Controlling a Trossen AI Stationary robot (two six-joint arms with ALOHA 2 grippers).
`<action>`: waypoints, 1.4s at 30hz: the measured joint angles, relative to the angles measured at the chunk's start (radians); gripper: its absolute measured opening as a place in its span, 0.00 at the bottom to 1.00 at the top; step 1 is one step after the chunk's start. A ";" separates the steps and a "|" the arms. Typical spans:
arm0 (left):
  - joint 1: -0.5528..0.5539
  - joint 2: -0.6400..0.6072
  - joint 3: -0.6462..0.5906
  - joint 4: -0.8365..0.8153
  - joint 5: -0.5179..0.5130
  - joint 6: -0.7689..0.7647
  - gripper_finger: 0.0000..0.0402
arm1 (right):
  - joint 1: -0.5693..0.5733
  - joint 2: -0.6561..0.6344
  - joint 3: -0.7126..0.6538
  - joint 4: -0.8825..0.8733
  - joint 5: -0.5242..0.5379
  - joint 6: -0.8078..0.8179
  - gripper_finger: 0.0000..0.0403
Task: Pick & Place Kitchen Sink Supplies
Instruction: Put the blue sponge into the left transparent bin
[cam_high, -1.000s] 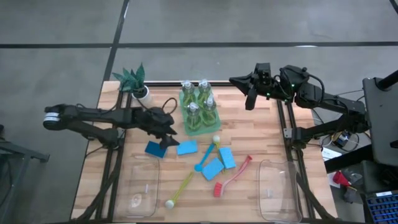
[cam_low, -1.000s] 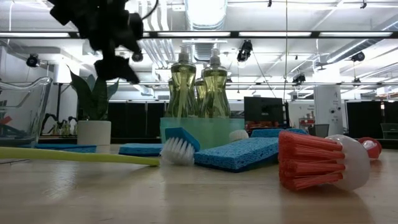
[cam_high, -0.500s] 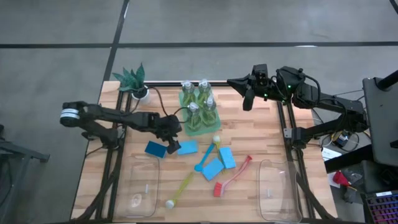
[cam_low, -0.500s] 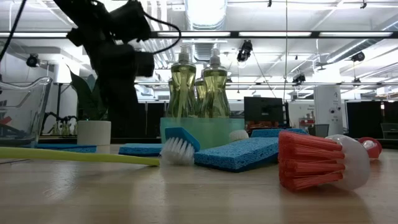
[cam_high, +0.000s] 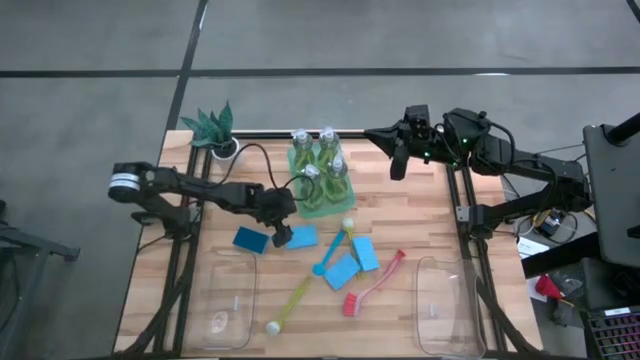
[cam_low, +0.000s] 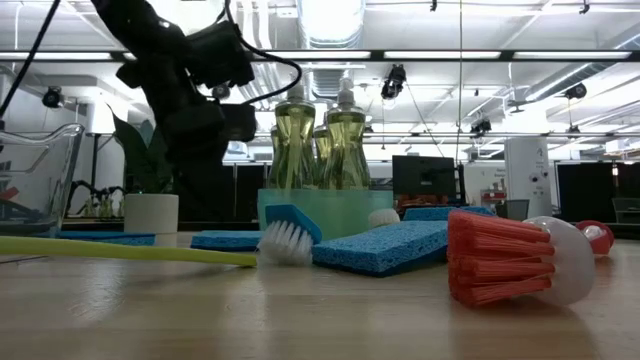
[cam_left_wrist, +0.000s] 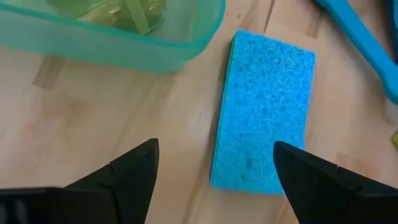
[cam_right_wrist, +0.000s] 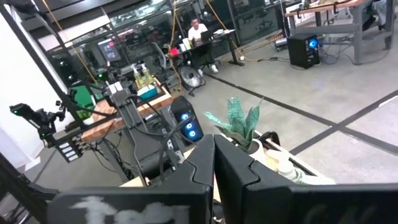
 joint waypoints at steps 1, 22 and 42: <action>0.000 0.010 0.000 0.012 0.000 0.006 0.75 | 0.000 0.000 0.000 0.000 0.000 -0.001 0.02; 0.000 0.090 0.002 0.021 0.020 0.042 0.36 | 0.000 0.001 0.000 -0.007 0.000 -0.010 0.02; 0.001 -0.112 0.059 -0.255 0.126 0.052 0.00 | 0.000 0.001 0.000 0.001 0.010 -0.017 0.02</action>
